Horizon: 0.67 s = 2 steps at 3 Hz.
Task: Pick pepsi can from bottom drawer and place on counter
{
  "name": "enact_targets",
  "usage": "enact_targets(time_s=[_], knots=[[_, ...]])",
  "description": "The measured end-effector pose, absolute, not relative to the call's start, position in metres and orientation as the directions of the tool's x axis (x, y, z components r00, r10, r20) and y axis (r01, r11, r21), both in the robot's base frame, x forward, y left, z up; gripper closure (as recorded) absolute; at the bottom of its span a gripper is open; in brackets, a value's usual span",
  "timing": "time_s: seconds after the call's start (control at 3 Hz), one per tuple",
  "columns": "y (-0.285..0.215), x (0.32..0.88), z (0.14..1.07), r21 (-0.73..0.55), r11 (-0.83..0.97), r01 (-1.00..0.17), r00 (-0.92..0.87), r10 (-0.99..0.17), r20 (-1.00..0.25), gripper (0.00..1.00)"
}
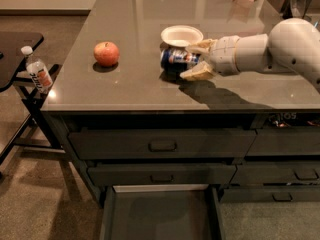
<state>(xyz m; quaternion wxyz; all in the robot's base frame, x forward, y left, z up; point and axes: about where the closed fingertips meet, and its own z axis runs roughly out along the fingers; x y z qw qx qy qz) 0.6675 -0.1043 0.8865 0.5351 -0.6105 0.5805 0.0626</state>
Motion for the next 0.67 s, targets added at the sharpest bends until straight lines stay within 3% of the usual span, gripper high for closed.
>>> enact_targets(time_s=[0.33, 0.67], knots=[[-0.1043, 0.6675, 0.8865, -0.581, 0.247, -0.776, 0.318, -0.642, -0.698, 0.00], [-0.1043, 0.6675, 0.8865, -0.581, 0.247, -0.776, 0.318, -0.642, -0.698, 0.00]])
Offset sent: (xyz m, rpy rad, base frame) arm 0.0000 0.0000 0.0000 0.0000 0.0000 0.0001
